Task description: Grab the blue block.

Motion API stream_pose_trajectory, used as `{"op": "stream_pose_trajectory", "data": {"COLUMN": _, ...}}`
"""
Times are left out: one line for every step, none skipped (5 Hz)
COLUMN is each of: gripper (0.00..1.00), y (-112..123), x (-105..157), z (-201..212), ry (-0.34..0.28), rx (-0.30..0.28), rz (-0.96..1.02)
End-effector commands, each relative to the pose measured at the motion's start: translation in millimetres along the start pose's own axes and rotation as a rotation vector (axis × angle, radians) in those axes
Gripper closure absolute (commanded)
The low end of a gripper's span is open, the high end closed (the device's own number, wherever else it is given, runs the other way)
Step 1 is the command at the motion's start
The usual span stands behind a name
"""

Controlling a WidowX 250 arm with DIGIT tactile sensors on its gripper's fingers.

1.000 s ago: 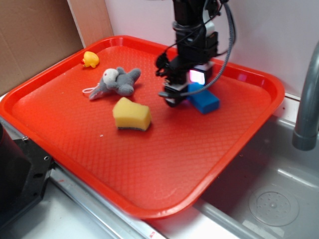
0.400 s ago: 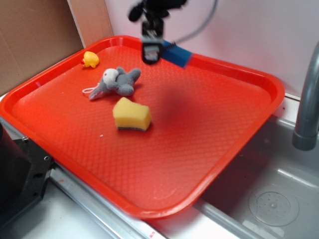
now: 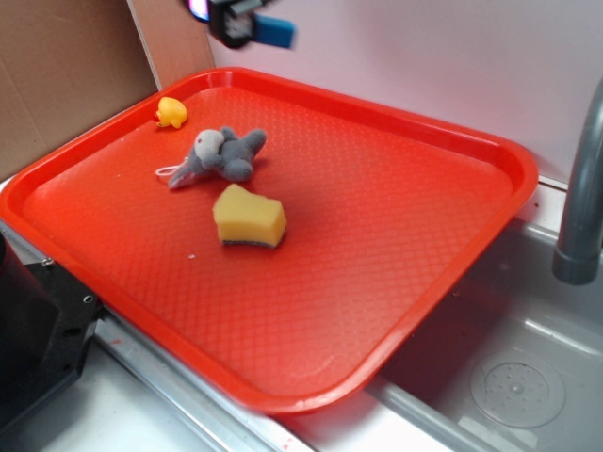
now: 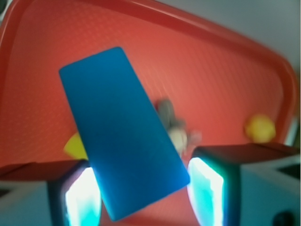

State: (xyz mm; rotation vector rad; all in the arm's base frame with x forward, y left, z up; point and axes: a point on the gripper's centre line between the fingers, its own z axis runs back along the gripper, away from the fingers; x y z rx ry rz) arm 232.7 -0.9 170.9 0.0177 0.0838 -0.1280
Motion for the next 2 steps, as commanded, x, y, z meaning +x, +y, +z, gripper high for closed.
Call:
{"op": "stream_pose_trajectory", "data": {"gripper": 1.00, "y": -28, "x": 0, "z": 9, "ry": -0.073, "rx": 0.047, "rz": 0.188}}
{"op": "stream_pose_trajectory", "data": {"gripper": 1.00, "y": -23, "x": 11, "z": 6, "ry": -0.067, "rx": 0.011, "rz": 0.182}}
